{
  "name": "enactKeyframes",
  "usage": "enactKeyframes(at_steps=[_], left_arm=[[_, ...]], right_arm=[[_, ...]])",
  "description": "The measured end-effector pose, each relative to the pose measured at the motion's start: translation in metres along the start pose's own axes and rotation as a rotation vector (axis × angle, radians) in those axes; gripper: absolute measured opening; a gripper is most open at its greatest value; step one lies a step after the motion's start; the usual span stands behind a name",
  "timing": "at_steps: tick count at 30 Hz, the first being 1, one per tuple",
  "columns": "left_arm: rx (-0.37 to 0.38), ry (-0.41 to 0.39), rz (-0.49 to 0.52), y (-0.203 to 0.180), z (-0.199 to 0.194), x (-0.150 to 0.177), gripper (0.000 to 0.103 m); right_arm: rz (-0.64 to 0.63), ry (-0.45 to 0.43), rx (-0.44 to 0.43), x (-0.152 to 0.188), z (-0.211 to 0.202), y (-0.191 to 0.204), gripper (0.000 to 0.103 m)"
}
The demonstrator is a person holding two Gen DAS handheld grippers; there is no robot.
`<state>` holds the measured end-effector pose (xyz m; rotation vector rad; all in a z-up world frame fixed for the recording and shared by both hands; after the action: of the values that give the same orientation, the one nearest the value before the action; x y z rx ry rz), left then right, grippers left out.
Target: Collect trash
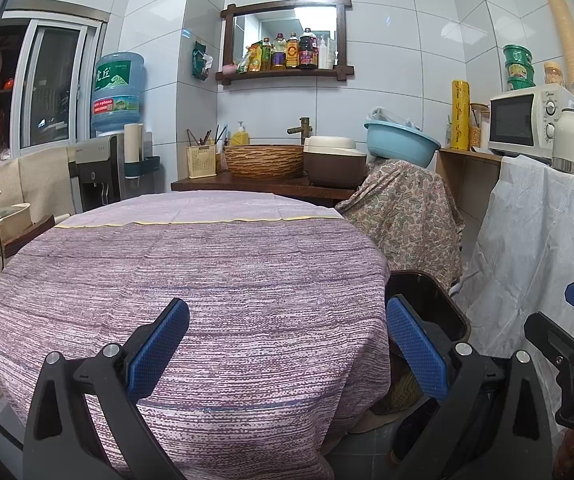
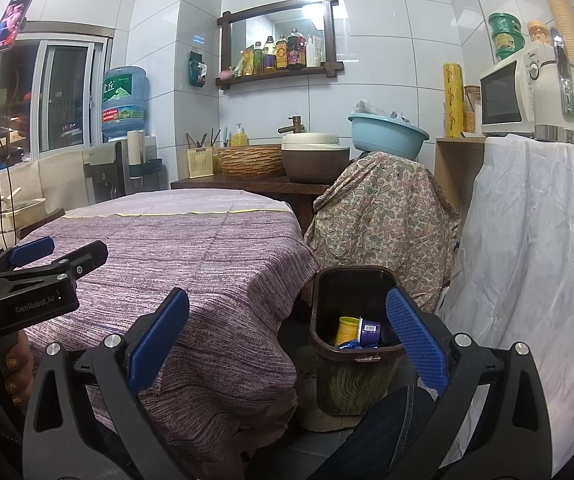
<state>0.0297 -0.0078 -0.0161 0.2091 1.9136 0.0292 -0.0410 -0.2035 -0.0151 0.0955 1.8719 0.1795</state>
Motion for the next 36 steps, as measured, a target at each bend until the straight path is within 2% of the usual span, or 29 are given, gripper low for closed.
enactKeyframes(at_steps=[36], left_arm=[[-0.003,0.005,-0.003,0.0025,-0.0001,-0.0006,0.098]], right_arm=[[0.001,0.007,-0.004,0.0009,0.0030,-0.0029,0.097]])
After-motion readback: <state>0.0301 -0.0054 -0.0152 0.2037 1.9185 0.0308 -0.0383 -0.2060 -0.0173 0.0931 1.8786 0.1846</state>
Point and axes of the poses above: each gripper's, at about its wrist camera, not at the fingertips, and z roughly the way its jaws point, y to its left, x to its underside, the point moved 2 cm from there along z, roughly the way its jaws point, and after that the axes turned 9 degrees about z, right-handed, at the moved point
